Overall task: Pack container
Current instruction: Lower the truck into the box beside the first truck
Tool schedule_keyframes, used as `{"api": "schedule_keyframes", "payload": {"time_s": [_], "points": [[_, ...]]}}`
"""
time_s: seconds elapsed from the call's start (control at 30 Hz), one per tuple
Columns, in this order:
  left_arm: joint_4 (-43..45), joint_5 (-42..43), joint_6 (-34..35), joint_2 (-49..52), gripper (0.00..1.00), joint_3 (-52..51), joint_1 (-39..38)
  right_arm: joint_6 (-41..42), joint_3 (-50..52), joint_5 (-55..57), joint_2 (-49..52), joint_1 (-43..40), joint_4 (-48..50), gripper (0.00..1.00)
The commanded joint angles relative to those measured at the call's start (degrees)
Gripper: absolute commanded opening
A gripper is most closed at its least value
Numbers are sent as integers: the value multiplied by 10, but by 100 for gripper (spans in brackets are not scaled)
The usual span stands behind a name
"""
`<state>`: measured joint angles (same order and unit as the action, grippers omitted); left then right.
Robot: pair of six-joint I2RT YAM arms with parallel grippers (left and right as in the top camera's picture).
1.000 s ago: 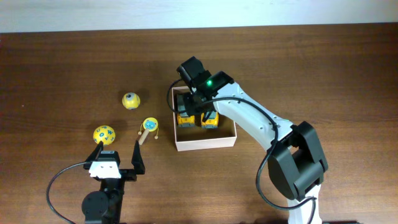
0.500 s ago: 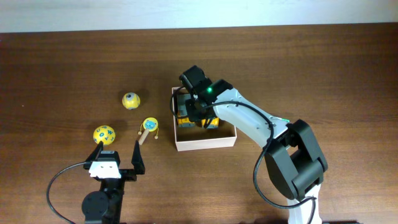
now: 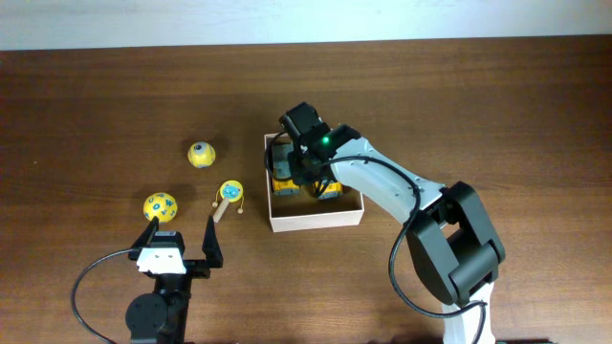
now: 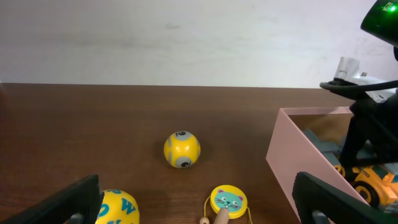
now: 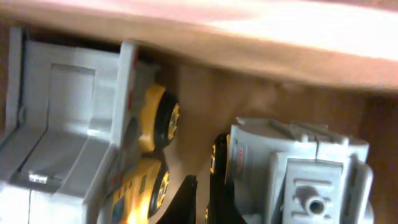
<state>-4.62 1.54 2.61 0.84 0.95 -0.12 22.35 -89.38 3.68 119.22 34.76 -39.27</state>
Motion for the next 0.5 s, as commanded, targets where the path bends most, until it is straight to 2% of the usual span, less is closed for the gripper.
{"api": "schedule_keyframes", "payload": {"time_s": [0.0, 0.47], "points": [[1, 8, -9, -4, 99, -4, 3, -11, 3, 26, 3, -7, 15, 5], [1, 8, -9, -4, 99, -4, 3, -27, 3, 41, 3, -39, 18, 5]]}}
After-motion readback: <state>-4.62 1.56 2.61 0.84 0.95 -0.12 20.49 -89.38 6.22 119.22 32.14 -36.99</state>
